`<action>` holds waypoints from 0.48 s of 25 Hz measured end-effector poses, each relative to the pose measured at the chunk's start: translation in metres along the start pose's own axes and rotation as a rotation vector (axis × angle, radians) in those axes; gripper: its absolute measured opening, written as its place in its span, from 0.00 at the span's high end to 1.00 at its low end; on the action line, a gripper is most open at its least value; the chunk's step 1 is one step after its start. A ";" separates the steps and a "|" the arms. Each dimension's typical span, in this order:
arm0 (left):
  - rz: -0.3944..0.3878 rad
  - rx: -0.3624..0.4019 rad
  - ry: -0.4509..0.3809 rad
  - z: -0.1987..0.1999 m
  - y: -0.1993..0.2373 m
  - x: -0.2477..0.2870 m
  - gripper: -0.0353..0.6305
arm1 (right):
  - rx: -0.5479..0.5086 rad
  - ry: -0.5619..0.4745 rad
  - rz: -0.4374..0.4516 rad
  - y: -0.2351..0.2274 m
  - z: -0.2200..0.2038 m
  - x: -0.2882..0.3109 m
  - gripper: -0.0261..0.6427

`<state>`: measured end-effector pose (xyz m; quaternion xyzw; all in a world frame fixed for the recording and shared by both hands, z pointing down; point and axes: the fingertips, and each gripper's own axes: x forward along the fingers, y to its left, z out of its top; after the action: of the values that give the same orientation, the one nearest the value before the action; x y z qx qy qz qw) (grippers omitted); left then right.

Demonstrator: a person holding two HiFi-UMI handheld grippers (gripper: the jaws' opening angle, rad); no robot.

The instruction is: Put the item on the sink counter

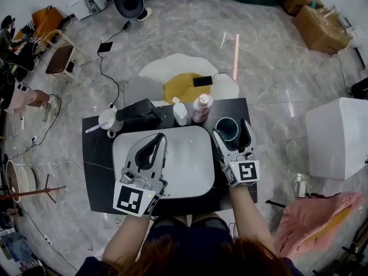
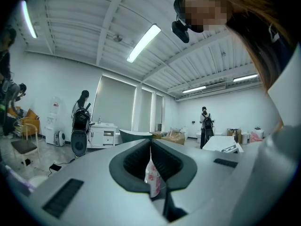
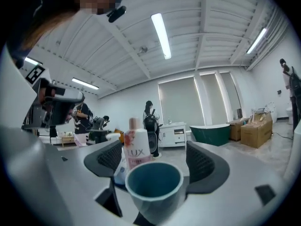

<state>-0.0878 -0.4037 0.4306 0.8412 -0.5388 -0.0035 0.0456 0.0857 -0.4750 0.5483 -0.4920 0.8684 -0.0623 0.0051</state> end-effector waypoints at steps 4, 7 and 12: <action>-0.001 0.010 -0.029 0.014 -0.001 -0.008 0.91 | -0.017 -0.090 -0.036 -0.004 0.055 -0.021 0.44; 0.002 0.005 -0.070 0.032 -0.003 -0.018 0.91 | -0.014 -0.103 -0.038 0.000 0.090 -0.040 0.75; 0.011 0.016 -0.117 0.060 -0.006 -0.039 0.91 | -0.021 -0.135 -0.053 0.017 0.144 -0.076 0.94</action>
<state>-0.1021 -0.3704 0.3687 0.8369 -0.5452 -0.0484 0.0073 0.1211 -0.4161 0.3998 -0.5177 0.8535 -0.0198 0.0567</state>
